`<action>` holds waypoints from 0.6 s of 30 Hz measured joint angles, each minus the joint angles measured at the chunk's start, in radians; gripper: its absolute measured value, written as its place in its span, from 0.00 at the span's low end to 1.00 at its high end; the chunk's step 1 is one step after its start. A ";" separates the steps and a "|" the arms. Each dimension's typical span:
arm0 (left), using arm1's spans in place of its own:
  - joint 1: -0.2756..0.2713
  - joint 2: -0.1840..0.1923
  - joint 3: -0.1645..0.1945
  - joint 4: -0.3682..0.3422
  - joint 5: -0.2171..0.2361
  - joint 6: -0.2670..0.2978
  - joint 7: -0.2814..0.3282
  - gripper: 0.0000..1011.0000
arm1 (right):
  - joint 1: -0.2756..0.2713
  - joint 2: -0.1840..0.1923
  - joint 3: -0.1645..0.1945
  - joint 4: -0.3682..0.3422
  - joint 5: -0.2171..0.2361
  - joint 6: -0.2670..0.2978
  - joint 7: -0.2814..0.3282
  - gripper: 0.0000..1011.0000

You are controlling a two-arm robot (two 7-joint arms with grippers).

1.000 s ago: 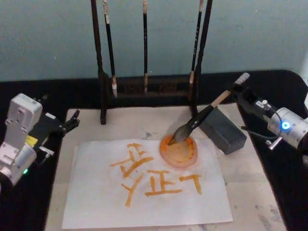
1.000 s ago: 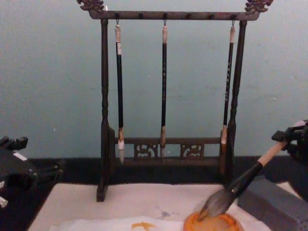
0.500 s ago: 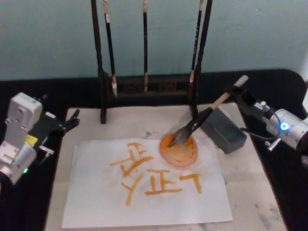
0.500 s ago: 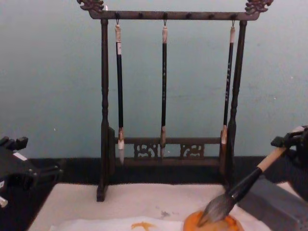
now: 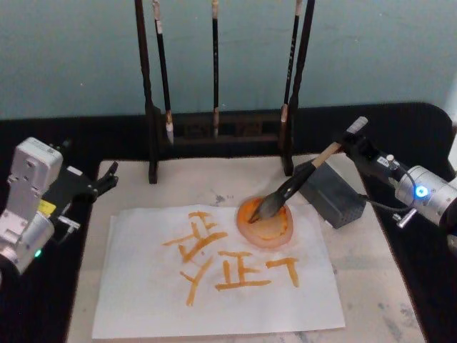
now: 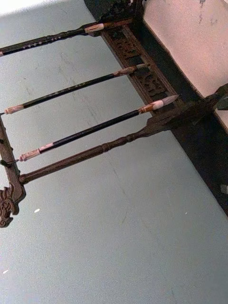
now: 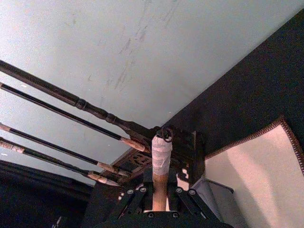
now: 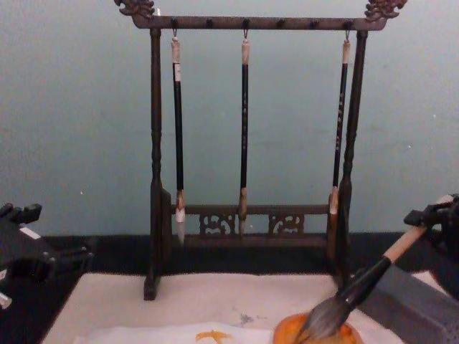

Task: Pick up the brush from the inkstone, write on the paper, then place the brush back to its original position.

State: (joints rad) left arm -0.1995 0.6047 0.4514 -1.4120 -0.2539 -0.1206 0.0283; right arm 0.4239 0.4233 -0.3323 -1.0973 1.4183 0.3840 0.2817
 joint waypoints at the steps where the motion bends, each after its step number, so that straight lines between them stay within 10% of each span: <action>1: 0.000 0.000 0.000 0.000 0.000 0.000 0.000 1.00 | 0.000 0.001 -0.003 0.001 0.003 -0.001 -0.001 0.17; 18: 0.000 0.000 0.000 0.000 0.000 0.000 0.000 1.00 | 0.006 0.015 -0.042 0.011 0.016 -0.028 -0.001 0.17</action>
State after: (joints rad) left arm -0.1995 0.6047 0.4514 -1.4120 -0.2539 -0.1205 0.0283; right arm 0.4302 0.4385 -0.3747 -1.0865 1.4343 0.3556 0.2803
